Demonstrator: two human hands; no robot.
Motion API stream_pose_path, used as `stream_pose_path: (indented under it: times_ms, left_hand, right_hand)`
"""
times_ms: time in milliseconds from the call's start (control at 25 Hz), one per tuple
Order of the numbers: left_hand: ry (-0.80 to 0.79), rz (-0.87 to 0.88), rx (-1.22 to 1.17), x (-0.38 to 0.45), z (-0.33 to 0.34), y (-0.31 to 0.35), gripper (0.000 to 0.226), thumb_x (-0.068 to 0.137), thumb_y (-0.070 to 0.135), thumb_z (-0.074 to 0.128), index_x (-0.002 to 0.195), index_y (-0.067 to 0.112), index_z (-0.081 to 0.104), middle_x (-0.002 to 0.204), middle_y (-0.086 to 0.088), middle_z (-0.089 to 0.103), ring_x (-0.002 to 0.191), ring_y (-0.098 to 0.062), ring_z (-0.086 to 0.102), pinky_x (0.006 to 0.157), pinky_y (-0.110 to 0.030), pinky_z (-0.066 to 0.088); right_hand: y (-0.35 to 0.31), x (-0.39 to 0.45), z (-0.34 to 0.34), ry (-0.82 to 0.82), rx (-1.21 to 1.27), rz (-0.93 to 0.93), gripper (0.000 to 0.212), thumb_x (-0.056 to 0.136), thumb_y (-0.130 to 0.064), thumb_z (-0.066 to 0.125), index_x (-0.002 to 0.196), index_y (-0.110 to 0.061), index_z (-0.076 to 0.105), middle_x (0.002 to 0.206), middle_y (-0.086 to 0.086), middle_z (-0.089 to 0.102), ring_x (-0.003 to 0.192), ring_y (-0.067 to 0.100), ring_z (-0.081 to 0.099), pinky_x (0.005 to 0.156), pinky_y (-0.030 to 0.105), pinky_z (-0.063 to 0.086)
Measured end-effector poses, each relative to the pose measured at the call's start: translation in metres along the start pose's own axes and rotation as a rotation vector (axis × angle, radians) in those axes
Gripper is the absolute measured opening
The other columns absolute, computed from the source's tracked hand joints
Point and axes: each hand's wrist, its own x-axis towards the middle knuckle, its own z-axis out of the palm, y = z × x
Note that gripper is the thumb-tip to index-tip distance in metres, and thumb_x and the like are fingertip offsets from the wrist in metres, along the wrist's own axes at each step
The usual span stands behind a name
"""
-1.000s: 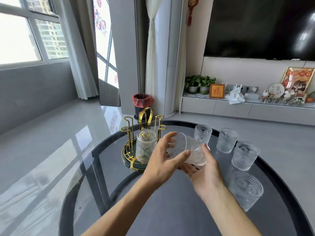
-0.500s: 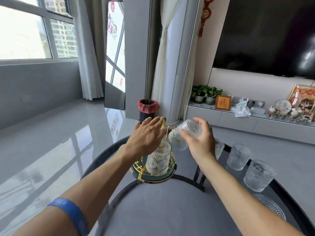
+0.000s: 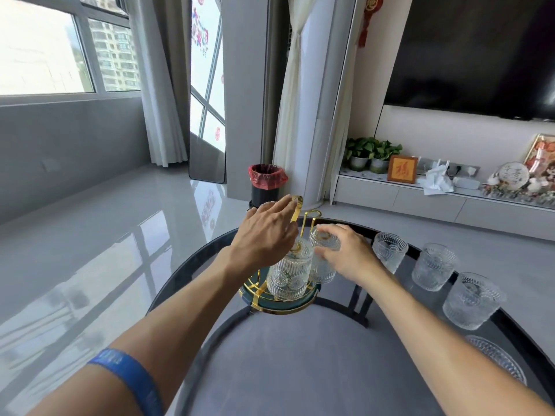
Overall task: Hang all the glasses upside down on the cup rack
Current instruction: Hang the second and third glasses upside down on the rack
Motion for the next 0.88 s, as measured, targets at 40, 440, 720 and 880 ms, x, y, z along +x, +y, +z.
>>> stream_pose_path:
  times_ms: [40, 440, 720, 880]
  left_hand:
    - [0.002, -0.007, 0.003, 0.000, 0.002, 0.000, 0.056, 0.100, 0.032, 0.036, 0.153, 0.015, 0.029, 0.162, -0.002, 0.028, 0.144, -0.026, 0.032, 0.113, -0.049, 0.030]
    - [0.162, 0.081, -0.022, -0.040, 0.025, 0.084, 0.064, 0.088, 0.038, 0.053, 0.146, 0.017, 0.039, 0.158, -0.011, 0.034, 0.147, -0.030, 0.025, 0.119, -0.058, 0.014]
    - [-0.230, 0.129, -0.361, -0.067, 0.114, 0.204, 0.089, 0.074, 0.036, 0.069, 0.150, 0.012, 0.030, 0.150, -0.009, 0.044, 0.133, -0.033, 0.044, 0.109, -0.043, 0.037]
    - [-0.425, 0.025, -0.505, -0.076, 0.149, 0.247, 0.107, 0.072, 0.043, 0.079, 0.155, 0.013, 0.019, 0.157, -0.010, 0.035, 0.141, -0.028, 0.037, 0.112, -0.039, 0.035]
  right_hand:
    - [0.001, 0.001, 0.000, -0.026, -0.008, 0.004, 0.055, 0.087, -0.034, 0.069, 0.139, -0.031, 0.051, 0.143, -0.004, 0.049, 0.129, 0.022, 0.049, 0.095, 0.029, 0.037]
    - [0.053, -0.116, -0.031, 0.104, 0.020, -0.010, 0.048, 0.091, -0.018, 0.059, 0.137, -0.024, 0.049, 0.145, -0.009, 0.047, 0.126, 0.015, 0.050, 0.100, 0.029, 0.041]
    - [0.137, -0.198, -0.081, 0.449, -0.093, 0.346, 0.037, 0.095, -0.034, 0.048, 0.123, -0.012, 0.060, 0.122, 0.009, 0.068, 0.110, 0.035, 0.061, 0.093, 0.044, 0.047]
    - [0.162, -0.229, -0.065, 0.336, 0.380, 0.689, 0.048, 0.092, -0.057, 0.030, 0.088, -0.022, 0.062, 0.106, 0.011, 0.071, 0.102, 0.036, 0.065, 0.092, 0.050, 0.049]
